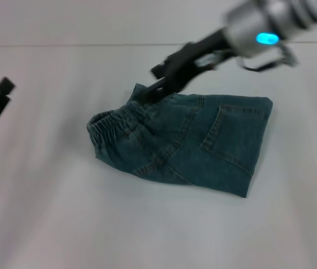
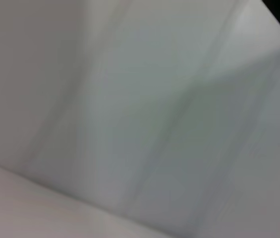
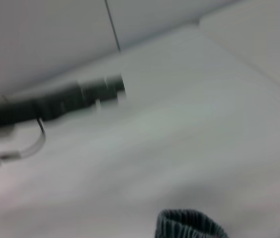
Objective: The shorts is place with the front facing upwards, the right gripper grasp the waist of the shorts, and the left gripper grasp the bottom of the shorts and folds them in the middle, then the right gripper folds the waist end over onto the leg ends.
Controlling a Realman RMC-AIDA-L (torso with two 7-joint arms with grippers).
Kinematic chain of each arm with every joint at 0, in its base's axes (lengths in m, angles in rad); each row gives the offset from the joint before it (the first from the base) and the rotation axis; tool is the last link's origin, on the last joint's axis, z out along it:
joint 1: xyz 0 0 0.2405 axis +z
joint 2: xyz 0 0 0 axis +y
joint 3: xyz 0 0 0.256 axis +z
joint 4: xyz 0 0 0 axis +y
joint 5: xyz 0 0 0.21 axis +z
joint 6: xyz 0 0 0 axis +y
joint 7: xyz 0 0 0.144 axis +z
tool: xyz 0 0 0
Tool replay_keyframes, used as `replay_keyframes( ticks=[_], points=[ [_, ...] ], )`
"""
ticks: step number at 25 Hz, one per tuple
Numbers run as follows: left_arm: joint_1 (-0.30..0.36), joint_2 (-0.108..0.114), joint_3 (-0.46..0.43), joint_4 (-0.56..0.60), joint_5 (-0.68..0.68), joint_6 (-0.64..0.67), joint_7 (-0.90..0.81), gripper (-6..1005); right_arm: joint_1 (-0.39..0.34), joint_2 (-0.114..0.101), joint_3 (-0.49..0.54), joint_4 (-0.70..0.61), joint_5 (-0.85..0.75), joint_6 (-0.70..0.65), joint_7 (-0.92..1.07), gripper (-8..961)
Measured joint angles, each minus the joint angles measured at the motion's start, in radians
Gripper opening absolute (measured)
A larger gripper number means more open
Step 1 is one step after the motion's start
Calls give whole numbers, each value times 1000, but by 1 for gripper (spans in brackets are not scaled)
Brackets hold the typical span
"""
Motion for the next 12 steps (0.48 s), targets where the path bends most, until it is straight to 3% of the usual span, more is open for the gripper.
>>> replay_keyframes(
  ticks=[2, 5, 8, 12],
  points=[
    [8, 11, 131, 76, 14, 38, -96, 462, -125, -4, 47, -77, 92, -60, -63, 862],
    [13, 27, 264, 176, 84, 126, -218, 462, -279, -25, 126, -93, 216, -158, -182, 859],
    [9, 33, 306, 260, 179, 214, -289, 463, -401, -45, 203, -45, 270, -214, -289, 859],
    [5, 43, 310, 344, 283, 326, -346, 464, -507, -65, 315, 72, 271, -261, -429, 858]
  ],
)
